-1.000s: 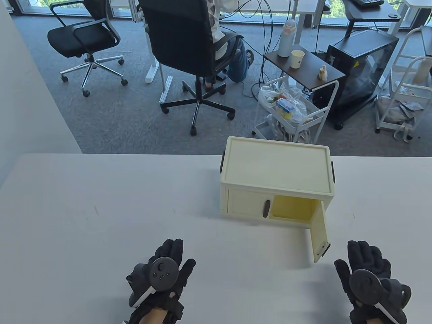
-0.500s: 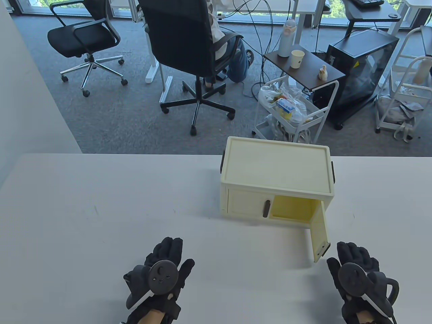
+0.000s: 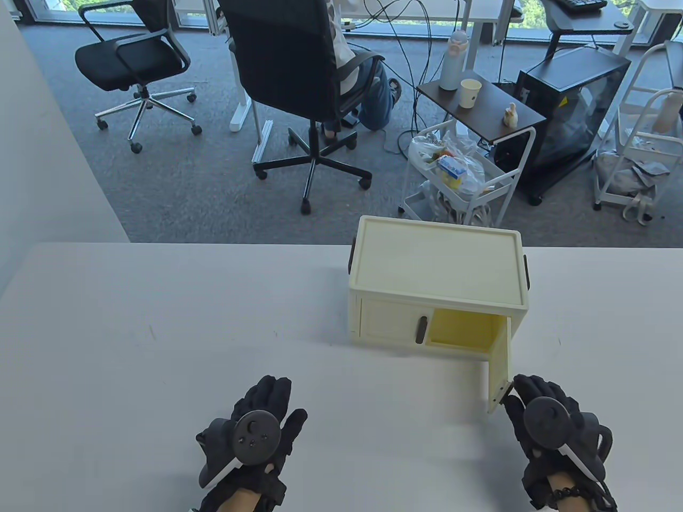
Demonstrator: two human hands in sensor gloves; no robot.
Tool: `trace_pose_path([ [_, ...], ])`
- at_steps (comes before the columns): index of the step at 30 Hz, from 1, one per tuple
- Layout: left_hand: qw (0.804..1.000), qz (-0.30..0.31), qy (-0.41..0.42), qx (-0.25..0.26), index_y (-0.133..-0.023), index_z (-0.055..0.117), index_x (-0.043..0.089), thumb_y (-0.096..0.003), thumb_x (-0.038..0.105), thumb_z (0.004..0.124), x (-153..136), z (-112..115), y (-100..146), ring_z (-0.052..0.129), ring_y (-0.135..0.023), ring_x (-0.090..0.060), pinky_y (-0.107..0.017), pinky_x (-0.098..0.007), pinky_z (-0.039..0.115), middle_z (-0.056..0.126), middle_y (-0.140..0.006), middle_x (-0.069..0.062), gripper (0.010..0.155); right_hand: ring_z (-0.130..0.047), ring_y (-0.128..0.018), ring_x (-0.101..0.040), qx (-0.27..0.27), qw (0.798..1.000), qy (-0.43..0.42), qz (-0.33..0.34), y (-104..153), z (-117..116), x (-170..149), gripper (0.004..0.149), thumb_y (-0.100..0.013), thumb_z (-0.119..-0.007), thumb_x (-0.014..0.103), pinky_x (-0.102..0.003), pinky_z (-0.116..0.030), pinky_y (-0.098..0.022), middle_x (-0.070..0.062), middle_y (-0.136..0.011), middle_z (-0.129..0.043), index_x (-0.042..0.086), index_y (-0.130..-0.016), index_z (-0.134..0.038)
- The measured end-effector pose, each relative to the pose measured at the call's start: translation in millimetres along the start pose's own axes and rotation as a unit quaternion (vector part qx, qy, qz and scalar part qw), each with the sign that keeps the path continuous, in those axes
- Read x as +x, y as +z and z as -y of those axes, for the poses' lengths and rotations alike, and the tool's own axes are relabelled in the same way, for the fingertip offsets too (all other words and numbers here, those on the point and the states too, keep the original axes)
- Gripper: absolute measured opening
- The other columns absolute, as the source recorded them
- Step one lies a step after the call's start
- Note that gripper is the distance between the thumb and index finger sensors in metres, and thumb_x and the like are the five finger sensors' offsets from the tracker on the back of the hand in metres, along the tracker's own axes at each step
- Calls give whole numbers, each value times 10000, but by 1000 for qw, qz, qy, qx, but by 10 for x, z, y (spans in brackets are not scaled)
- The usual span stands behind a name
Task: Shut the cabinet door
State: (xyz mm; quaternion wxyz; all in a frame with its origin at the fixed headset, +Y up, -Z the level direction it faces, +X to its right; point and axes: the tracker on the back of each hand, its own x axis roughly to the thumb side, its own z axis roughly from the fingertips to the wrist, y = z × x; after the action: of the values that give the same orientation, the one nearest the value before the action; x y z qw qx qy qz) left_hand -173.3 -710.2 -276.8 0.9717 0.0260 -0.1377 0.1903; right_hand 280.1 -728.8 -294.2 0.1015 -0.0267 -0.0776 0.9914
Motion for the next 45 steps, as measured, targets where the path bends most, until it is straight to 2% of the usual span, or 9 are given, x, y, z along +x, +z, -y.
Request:
trace_pose_path([
  [20, 999, -22, 32, -7, -1119, 547, 23, -603, 455, 661, -77, -13, 1, 654, -987, -604, -658, -753, 539, 511, -1113, -349, 682, -771, -902, -506, 10, 1000, -20, 5, -374, -225, 662, 565, -571, -647, 467, -712, -623, -651, -223, -996, -768, 75, -972, -718],
  [34, 999, -31, 38, -18, -1119, 545, 16, -603, 455, 661, -98, -3, -14, 670, -980, -600, -656, -751, 545, 518, -1109, -350, 687, -723, -924, -525, 9, 998, -64, -22, -764, -323, 892, 612, -579, -629, 475, -713, -612, -656, -254, -1031, -704, 47, -1015, -656],
  [39, 999, -32, 35, -19, -1119, 545, 18, -603, 456, 661, -100, -1, -18, 669, -980, -601, -656, -751, 547, 518, -1110, -350, 687, -723, -921, -529, 8, 998, -61, -18, -761, -337, 899, 613, -579, -628, 474, -714, -612, -654, -258, -1028, -704, 45, -1015, -655],
  [45, 999, -28, 29, -20, -1120, 543, 19, -603, 457, 659, -88, 3, -27, 668, -982, -599, -657, -750, 546, 519, -1110, -348, 687, -713, -925, -534, 3, 999, -46, 1, -558, -249, 797, 619, -578, -626, 474, -714, -609, -655, -263, -1033, -692, 41, -1020, -646],
])
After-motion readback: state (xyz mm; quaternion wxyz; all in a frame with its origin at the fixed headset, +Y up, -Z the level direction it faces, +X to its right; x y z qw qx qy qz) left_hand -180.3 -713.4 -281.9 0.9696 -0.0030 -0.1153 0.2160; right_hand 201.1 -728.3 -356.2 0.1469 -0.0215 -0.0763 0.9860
